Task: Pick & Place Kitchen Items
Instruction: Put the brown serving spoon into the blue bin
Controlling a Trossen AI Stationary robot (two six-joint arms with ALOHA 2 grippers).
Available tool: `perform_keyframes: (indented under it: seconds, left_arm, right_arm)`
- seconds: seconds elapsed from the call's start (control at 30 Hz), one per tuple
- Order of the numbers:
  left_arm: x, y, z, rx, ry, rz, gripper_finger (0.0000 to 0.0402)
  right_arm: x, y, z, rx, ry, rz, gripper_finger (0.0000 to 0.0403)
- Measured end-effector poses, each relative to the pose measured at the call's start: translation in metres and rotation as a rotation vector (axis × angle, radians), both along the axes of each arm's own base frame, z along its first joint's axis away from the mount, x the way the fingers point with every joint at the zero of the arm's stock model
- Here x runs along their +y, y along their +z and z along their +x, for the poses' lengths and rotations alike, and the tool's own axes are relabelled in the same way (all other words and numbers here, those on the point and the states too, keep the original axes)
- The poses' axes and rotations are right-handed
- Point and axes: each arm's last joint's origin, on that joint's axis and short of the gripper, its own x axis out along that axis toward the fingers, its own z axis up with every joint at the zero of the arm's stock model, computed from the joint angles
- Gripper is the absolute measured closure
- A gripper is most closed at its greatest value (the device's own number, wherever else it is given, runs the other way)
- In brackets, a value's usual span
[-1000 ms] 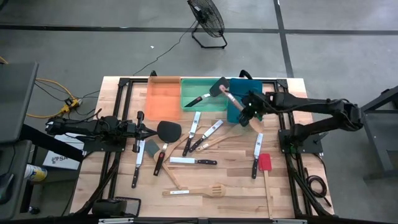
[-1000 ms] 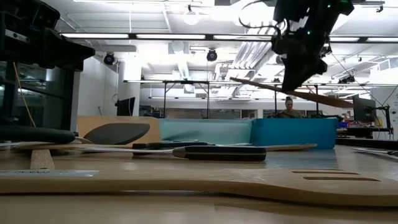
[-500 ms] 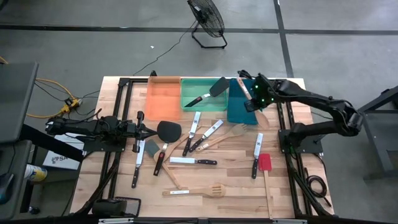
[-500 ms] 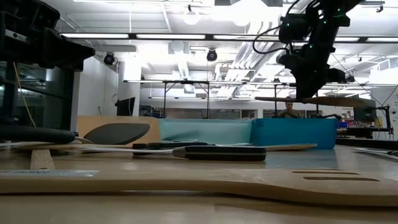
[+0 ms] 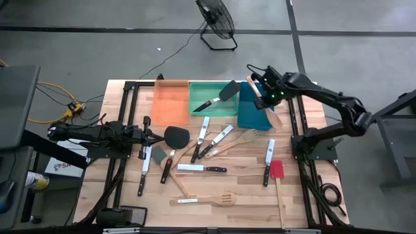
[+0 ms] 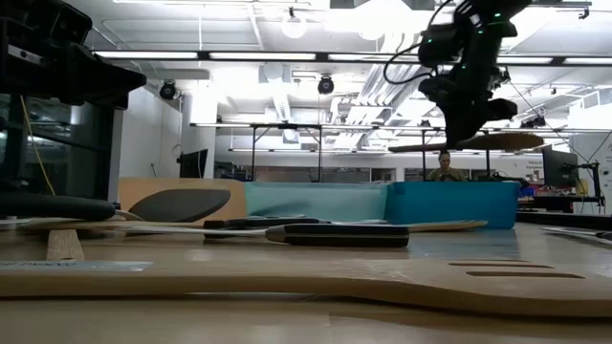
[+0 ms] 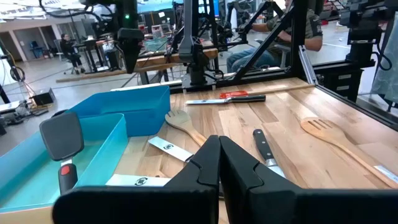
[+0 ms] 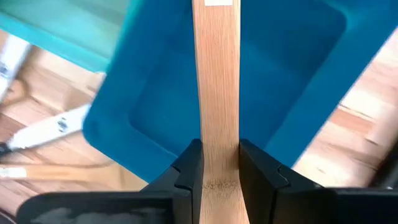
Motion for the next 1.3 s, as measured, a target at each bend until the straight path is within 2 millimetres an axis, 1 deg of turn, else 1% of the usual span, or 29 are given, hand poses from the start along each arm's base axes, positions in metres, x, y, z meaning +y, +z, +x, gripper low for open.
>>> perform_keyframes:
  seconds: [0.2, 0.3, 0.47, 0.57, 0.67, 1.0, 1.3]
  left_arm:
    - [0.000, 0.000, 0.000, 0.000, 0.000, 0.000, 0.0402]
    - [0.000, 0.000, 0.000, 0.000, 0.000, 0.000, 0.0402]
    - [0.000, 0.000, 0.000, 0.001, 0.000, 0.000, 0.0402]
    - [0.000, 0.000, 0.000, 0.000, 0.000, 0.000, 0.0402]
    - [0.000, 0.000, 0.000, 0.000, 0.000, 0.000, 0.0402]
    - [0.000, 0.000, 0.000, 0.000, 0.000, 0.000, 0.0402]
    - [0.000, 0.000, 0.000, 0.000, 0.000, 0.000, 0.0402]
  right_arm:
    - [-0.013, -0.008, 0.011, 0.226, 0.019, 0.098, 0.0333]
    - [-0.019, -0.016, 0.018, 0.264, 0.032, 0.120, 0.0333]
    - [-0.027, -0.034, 0.027, 0.295, 0.041, 0.156, 0.0332]
    - [-0.031, -0.042, 0.032, 0.300, 0.062, 0.156, 0.0333]
    - [-0.034, -0.046, 0.035, 0.290, 0.063, 0.148, 0.0333]
    - [-0.046, -0.046, 0.034, 0.236, 0.022, 0.104, 0.0331]
    - [-0.048, -0.046, 0.036, 0.202, 0.012, 0.089, 0.0330]
